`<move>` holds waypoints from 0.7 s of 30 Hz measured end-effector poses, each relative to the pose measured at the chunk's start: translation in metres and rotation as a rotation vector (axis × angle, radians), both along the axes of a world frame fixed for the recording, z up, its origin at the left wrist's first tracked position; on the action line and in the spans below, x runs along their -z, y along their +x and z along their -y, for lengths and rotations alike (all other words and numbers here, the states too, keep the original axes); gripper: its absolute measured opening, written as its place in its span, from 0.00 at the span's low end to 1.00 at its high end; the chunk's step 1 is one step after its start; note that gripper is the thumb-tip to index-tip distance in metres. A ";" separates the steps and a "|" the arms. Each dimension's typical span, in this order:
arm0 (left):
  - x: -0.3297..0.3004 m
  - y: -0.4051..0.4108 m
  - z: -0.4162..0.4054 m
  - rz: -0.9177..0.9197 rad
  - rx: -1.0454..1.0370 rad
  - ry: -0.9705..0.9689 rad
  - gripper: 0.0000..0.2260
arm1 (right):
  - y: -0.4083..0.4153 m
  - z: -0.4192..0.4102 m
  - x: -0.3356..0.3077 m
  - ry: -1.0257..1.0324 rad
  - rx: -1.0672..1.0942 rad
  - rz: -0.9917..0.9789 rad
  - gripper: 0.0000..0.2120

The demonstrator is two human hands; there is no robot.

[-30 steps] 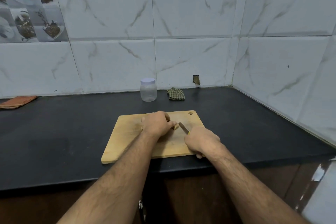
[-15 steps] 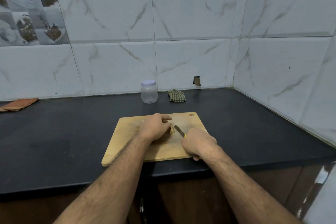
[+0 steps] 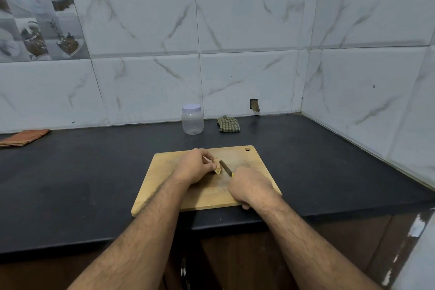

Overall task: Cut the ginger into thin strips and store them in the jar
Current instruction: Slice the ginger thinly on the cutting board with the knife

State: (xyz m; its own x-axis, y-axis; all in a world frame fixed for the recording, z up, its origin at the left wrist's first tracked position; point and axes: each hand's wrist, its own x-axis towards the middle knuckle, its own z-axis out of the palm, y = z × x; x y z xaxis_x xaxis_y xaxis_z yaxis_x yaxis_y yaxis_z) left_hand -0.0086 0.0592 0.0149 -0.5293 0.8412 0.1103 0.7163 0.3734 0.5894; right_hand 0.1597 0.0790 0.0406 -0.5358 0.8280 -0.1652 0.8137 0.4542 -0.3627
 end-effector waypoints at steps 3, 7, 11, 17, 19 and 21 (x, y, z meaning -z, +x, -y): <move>-0.004 0.002 0.001 -0.036 0.029 -0.041 0.11 | -0.004 0.001 0.000 0.031 -0.028 0.001 0.11; -0.006 0.005 0.004 -0.058 0.024 -0.077 0.16 | -0.008 0.002 0.001 0.074 -0.029 0.002 0.13; -0.005 0.005 0.003 -0.016 -0.015 -0.059 0.19 | -0.009 0.001 0.002 0.104 -0.027 0.002 0.13; -0.004 0.010 0.003 -0.040 -0.017 -0.090 0.21 | -0.011 0.000 0.003 0.176 -0.027 -0.015 0.14; -0.004 0.011 0.003 -0.044 -0.020 -0.100 0.22 | -0.012 0.000 0.003 0.201 -0.036 -0.012 0.14; -0.005 0.012 0.003 -0.045 -0.020 -0.105 0.22 | -0.014 -0.001 0.003 0.214 -0.038 -0.010 0.15</move>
State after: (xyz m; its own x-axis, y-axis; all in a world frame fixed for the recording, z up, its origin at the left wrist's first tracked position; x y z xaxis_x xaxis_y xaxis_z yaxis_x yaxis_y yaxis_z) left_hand 0.0031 0.0561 0.0201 -0.5424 0.8388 0.0463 0.7332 0.4458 0.5135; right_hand 0.1453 0.0800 0.0372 -0.5682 0.8227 0.0179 0.7913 0.5522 -0.2625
